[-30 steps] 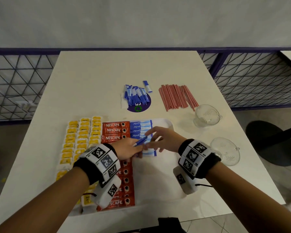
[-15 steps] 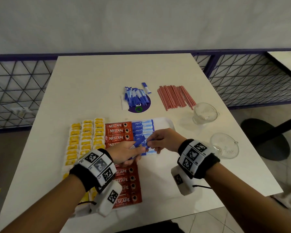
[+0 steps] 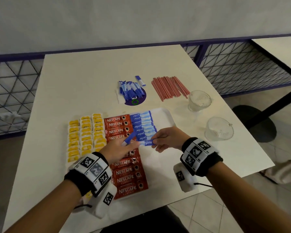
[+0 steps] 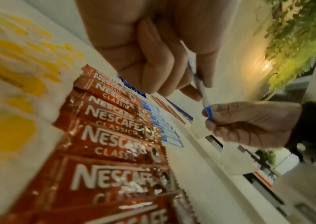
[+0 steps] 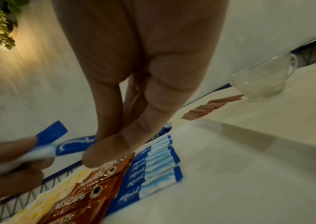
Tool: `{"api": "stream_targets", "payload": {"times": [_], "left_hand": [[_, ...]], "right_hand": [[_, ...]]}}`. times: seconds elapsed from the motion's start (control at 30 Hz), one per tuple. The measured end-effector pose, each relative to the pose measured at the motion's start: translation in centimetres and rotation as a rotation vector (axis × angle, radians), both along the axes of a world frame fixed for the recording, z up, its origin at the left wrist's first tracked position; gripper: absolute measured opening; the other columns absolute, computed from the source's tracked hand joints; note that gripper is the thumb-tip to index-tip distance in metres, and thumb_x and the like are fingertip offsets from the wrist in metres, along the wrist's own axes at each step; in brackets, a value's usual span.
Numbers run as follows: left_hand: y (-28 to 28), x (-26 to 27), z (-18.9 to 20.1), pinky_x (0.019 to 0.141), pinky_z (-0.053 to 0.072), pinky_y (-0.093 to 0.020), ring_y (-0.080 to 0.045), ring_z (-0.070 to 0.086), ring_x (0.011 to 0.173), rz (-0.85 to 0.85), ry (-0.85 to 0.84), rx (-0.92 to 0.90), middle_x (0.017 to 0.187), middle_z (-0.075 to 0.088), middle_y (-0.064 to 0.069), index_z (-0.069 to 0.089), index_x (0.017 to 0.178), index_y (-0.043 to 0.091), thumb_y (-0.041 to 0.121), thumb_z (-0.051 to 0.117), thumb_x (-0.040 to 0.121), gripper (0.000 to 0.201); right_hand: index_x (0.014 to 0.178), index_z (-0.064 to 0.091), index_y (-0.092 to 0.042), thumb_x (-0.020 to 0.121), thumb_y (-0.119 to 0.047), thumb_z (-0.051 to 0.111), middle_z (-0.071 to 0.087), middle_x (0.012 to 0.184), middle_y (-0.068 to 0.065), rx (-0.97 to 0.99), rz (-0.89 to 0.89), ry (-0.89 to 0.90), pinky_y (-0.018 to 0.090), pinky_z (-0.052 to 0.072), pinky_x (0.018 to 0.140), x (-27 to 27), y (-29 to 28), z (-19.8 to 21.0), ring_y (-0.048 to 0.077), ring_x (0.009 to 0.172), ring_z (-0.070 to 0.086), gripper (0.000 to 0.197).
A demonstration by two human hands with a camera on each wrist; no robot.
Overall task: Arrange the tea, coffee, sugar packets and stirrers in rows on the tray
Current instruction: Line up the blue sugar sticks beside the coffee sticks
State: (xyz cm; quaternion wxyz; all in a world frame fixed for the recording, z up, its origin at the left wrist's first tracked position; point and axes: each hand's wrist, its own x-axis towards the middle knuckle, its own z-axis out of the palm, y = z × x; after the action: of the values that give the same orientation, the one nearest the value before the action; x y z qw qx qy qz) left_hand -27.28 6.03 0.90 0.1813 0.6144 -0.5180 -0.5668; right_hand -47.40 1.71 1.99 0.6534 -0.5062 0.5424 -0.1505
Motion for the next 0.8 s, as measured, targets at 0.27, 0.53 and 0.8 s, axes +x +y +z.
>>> {"api": "stream_targets", "payload": {"times": [0.27, 0.53, 0.8], "left_hand": [[-1.2, -2.2, 0.4, 0.037, 0.025, -0.017, -0.004, 0.028, 0.033, 0.223, 0.103, -0.041, 0.033, 0.037, 0.009, 0.059, 0.087, 0.025, 0.030, 0.060, 0.087, 0.005], [-1.4, -4.5, 0.1, 0.045, 0.037, -0.011, 0.004, 0.050, 0.046, 0.233, 0.010, -0.105, 0.050, 0.054, 0.017, 0.062, 0.087, 0.019, 0.026, 0.061, 0.088, 0.008], [-1.4, -5.3, -0.5, 0.071, 0.041, -0.028, -0.024, 0.060, 0.092, -0.047, -0.406, -0.140, 0.099, 0.067, -0.010, 0.068, 0.097, 0.009, 0.029, 0.059, 0.089, 0.023]], "right_hand": [[0.077, 0.057, -0.007, 0.087, 0.002, 0.056, 0.071, 0.071, 0.005, 0.118, -0.078, -0.162, 0.022, 0.057, 0.061, -0.7, 0.8, 0.0, 0.014, 0.060, 0.067, 0.013], [0.076, 0.051, -0.017, 0.086, -0.022, 0.064, 0.069, 0.074, -0.002, 0.052, 0.182, 0.024, 0.020, 0.049, 0.062, -0.2, -0.2, -0.3, 0.010, 0.064, 0.063, 0.017], [0.078, 0.051, -0.016, 0.090, -0.013, 0.059, 0.056, 0.069, 0.002, -0.098, 0.163, 0.164, 0.015, 0.044, 0.046, -2.6, -2.4, -1.4, 0.010, 0.054, 0.050, 0.014]]}}
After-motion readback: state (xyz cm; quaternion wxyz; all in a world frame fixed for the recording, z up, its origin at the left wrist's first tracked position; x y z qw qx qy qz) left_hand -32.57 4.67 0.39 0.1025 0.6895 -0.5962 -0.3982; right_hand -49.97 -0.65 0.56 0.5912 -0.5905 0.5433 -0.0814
